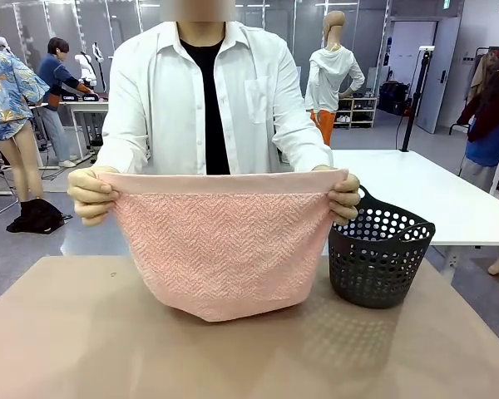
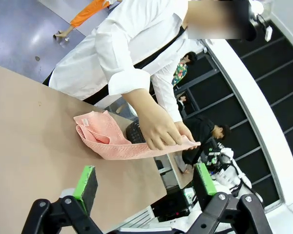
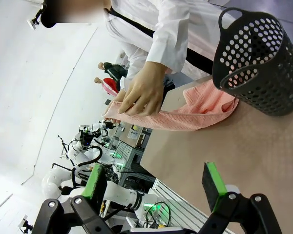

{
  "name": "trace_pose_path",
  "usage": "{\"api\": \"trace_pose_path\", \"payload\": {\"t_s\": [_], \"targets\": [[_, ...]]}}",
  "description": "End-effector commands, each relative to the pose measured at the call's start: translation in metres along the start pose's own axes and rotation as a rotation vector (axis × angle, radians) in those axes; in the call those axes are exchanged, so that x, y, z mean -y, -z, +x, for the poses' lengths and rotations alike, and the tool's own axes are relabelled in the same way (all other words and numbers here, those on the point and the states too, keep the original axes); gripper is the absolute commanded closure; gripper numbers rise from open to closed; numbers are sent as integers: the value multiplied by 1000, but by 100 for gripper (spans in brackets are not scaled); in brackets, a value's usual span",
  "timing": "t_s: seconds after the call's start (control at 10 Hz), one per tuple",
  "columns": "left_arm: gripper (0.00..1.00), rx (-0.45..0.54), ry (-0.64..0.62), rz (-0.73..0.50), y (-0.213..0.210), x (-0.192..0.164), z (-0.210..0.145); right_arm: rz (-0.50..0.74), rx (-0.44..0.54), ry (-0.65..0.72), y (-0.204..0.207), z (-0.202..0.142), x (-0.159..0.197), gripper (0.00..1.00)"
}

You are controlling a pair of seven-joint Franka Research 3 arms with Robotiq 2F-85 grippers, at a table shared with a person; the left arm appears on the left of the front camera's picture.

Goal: Fold the towel.
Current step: Grab the top end of the 100 cm Hotel Towel extended by the human.

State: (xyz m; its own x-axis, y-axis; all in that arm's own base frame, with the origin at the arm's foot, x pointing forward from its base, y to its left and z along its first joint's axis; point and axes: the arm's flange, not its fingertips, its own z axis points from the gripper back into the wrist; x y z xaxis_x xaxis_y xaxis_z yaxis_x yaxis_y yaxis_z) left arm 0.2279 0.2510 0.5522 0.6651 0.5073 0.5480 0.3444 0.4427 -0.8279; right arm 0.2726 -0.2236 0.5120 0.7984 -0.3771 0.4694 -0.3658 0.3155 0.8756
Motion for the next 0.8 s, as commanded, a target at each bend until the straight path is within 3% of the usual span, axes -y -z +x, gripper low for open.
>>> {"api": "trace_pose_path", "payload": {"t_s": [0.0,0.4,0.7], "targets": [[0,-128,236,55,1,38,9,-44,-16,-161,0,17,-34,0],[0,-413,742,311,31,147,29,-207,-241,-664,41,41,-146,0],[0,-587,1059,406,81,225,24,-328,-372,-916,86,41,-226,0]]}}
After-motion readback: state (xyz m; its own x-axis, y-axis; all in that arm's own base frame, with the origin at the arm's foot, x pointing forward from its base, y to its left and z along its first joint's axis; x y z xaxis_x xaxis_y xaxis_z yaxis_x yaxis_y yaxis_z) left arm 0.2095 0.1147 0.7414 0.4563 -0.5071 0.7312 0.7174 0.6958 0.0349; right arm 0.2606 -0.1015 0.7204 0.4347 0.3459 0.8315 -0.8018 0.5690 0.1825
